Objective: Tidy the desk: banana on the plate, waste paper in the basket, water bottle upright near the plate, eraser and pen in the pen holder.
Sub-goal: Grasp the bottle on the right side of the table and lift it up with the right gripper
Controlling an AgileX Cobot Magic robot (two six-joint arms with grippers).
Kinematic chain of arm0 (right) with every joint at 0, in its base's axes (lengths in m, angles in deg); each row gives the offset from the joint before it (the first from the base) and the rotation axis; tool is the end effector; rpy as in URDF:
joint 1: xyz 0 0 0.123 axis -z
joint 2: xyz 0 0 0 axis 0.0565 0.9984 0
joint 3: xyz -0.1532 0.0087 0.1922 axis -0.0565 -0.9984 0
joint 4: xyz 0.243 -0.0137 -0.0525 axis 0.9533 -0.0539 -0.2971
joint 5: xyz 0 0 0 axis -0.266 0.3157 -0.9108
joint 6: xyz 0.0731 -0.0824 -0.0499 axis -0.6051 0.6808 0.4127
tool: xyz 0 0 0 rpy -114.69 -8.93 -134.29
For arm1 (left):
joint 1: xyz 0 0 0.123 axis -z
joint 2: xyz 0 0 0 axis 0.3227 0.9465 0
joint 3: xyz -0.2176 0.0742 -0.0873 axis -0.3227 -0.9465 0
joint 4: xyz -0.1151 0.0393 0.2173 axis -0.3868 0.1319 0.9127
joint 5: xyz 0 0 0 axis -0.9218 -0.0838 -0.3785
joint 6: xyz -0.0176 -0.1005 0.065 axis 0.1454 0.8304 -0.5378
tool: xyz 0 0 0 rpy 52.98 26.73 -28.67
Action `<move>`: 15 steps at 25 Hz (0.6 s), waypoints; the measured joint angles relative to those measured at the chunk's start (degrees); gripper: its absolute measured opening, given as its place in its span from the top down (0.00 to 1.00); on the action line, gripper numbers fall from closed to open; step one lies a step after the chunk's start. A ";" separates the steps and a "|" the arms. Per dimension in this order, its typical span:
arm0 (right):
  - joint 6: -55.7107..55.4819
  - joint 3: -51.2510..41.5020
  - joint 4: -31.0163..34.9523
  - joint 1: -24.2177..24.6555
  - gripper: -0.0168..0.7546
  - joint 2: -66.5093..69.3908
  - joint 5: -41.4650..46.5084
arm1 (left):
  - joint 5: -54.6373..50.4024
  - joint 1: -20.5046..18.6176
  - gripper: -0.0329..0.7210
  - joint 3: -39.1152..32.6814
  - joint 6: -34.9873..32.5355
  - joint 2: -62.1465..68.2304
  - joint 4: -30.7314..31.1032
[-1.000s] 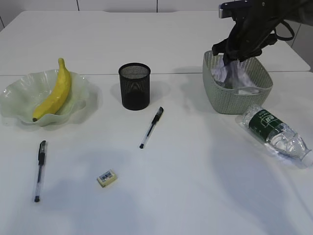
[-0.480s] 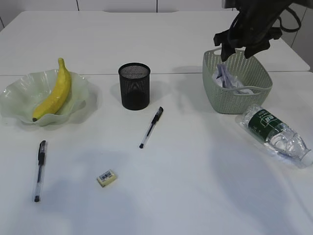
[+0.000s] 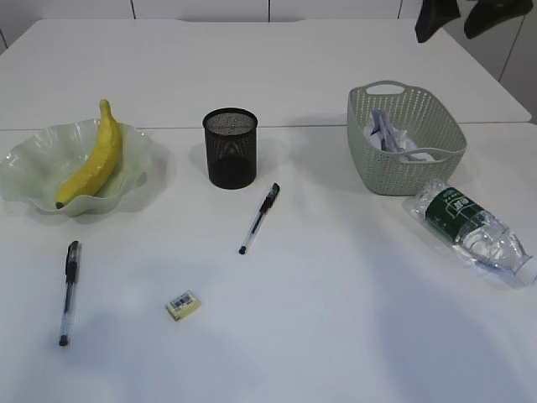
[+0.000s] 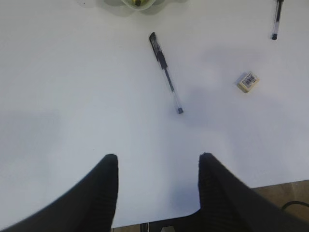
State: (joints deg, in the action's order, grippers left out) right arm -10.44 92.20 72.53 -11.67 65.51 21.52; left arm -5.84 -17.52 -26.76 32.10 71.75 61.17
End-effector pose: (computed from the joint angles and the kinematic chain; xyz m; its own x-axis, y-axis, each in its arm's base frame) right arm 0.4175 0.0620 0.3060 -0.8074 -0.1197 -0.5777 -0.1466 0.9892 -0.0001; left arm 0.1480 -0.0166 0.3046 -0.8141 -0.0393 -0.5795 0.0395 0.9916 -0.1228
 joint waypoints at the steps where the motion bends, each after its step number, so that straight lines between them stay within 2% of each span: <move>1: 0.62 -2.89 0.54 0.00 0.33 -1.81 0.28 | 0.00 0.00 0.45 0.00 0.00 0.00 0.00; 9: 3.84 -26.06 1.76 0.00 0.33 -15.95 -0.98 | 0.46 0.00 0.45 0.00 0.00 0.00 0.00; 15: 5.18 -44.24 1.78 0.00 0.33 -23.75 -6.88 | 0.46 0.00 0.45 0.00 0.00 0.00 0.00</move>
State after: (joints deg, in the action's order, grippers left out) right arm -5.26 47.96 74.32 -11.67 41.76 14.64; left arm -5.37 -17.52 -26.76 32.10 71.75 61.17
